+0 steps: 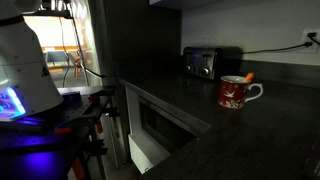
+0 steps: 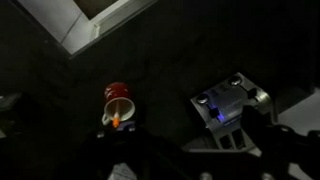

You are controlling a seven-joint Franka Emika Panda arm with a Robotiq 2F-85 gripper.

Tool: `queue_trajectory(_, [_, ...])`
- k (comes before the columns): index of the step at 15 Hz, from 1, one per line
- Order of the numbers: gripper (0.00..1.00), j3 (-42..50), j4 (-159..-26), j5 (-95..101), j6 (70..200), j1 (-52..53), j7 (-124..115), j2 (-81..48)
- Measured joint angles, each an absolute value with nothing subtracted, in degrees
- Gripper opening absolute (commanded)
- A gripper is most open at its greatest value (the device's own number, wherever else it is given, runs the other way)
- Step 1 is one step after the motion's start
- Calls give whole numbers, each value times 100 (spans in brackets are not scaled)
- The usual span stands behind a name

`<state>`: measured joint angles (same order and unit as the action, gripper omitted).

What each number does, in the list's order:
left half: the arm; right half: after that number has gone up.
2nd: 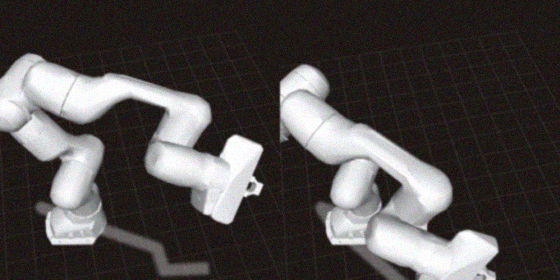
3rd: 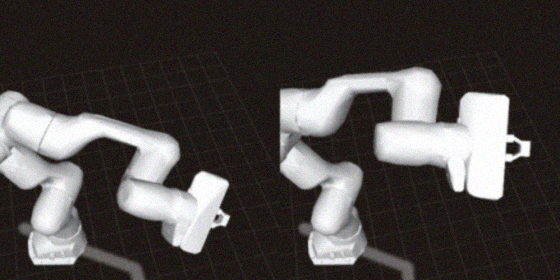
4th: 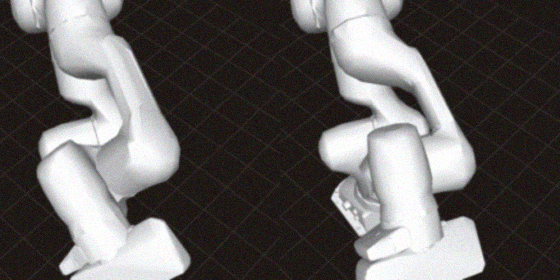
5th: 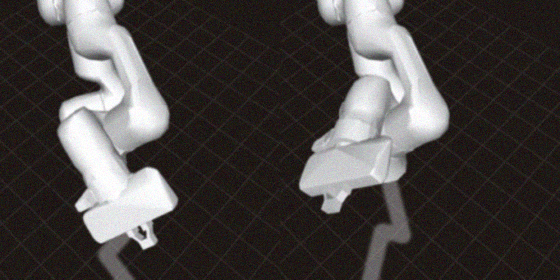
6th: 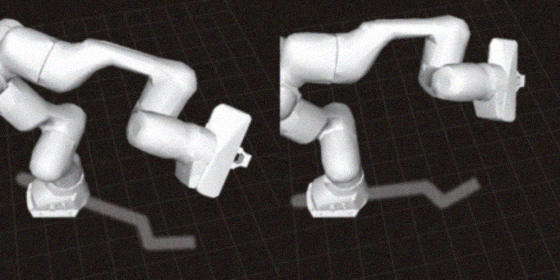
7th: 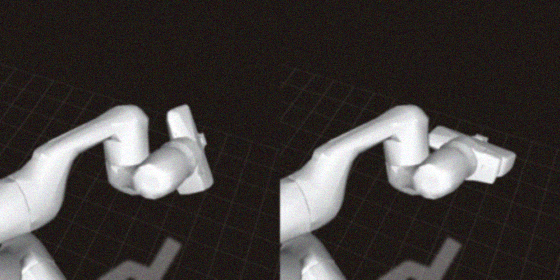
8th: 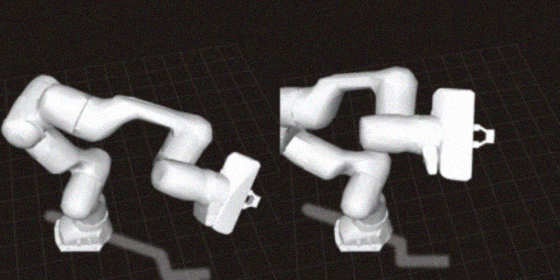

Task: Take the orange marker out of the maroon mug

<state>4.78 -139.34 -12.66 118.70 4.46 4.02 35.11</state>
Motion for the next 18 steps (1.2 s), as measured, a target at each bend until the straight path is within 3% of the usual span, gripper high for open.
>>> queue_trajectory(10, [100, 465, -13959, -1245, 12041, 416, 413, 3364])
queue_trajectory(18, [100, 437, -13667, -1193, 14229, 406, 475, 798])
